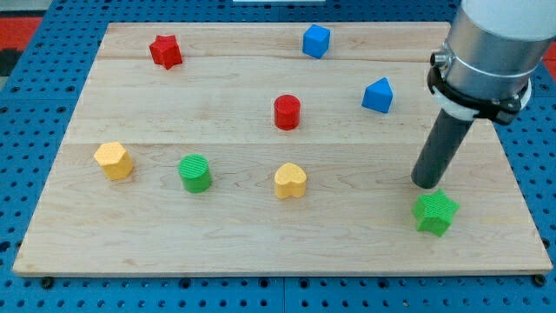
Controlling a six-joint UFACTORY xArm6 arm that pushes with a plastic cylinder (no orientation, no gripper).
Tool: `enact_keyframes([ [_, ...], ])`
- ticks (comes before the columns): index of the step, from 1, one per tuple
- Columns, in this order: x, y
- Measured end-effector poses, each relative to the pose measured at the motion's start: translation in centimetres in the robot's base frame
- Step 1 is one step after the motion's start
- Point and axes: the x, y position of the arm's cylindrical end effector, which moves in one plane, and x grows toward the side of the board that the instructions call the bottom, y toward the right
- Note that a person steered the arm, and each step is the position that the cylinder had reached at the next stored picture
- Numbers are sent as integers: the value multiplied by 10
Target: Push green star diagonally below yellow heart
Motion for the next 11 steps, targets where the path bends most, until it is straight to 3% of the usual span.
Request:
enact_keyframes([
  [2,1,46],
  [3,81,-4],
  [4,109,-22],
  [7,117,-57],
  [9,105,-171],
  [10,93,-188],
  [11,87,-157],
])
